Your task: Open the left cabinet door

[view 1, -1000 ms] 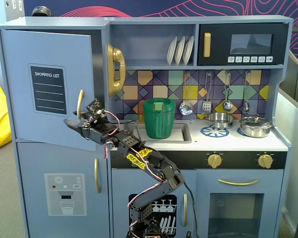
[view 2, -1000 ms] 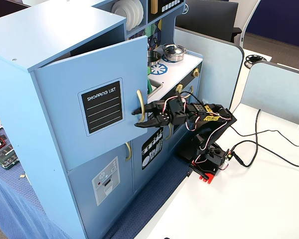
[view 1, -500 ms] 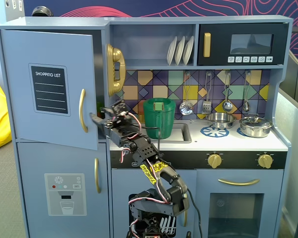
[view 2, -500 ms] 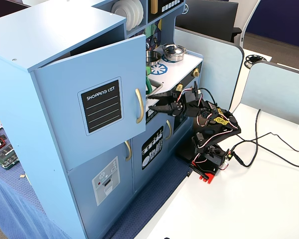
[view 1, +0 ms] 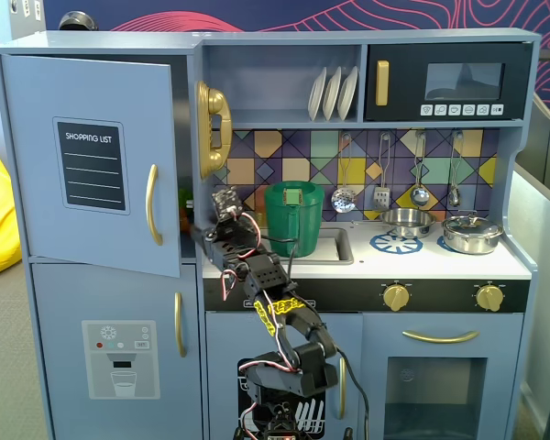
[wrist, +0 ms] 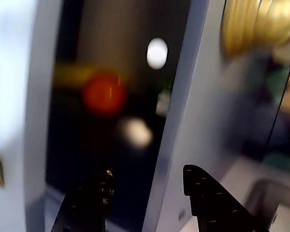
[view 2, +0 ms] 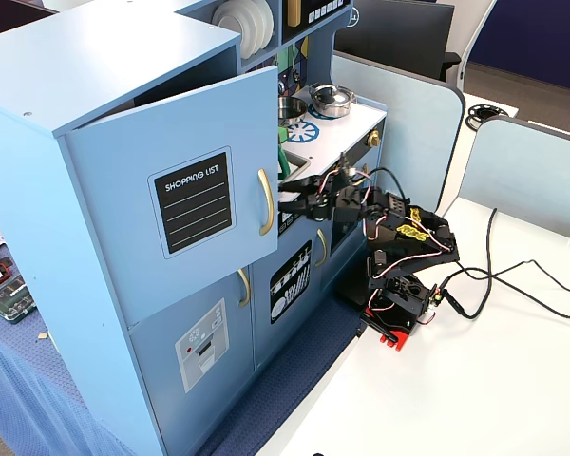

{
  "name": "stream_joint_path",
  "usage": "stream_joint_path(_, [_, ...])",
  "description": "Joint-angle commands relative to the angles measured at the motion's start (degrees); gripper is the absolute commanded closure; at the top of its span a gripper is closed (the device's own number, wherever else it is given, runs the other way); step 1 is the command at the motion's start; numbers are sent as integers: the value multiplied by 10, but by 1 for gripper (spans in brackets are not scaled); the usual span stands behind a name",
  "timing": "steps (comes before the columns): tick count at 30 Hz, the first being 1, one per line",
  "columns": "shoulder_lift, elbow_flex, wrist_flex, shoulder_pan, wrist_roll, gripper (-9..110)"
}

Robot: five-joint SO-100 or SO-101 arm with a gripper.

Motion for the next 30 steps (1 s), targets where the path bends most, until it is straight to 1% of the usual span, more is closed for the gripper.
stream_joint_path(1, [-14, 12, -43, -24, -11, 92])
stream_joint_path(5, [-24, 23, -63, -83, -45, 91])
stream_joint_path(13, [-46, 13, -121, -191, -51, 84])
stream_joint_path(21, [-72, -8, -151, -281, -88, 83])
stream_joint_path(26, [-86, -25, -156, -291, -92, 84])
stream_joint_path(30, [-67, -1, -152, -207, -43, 84])
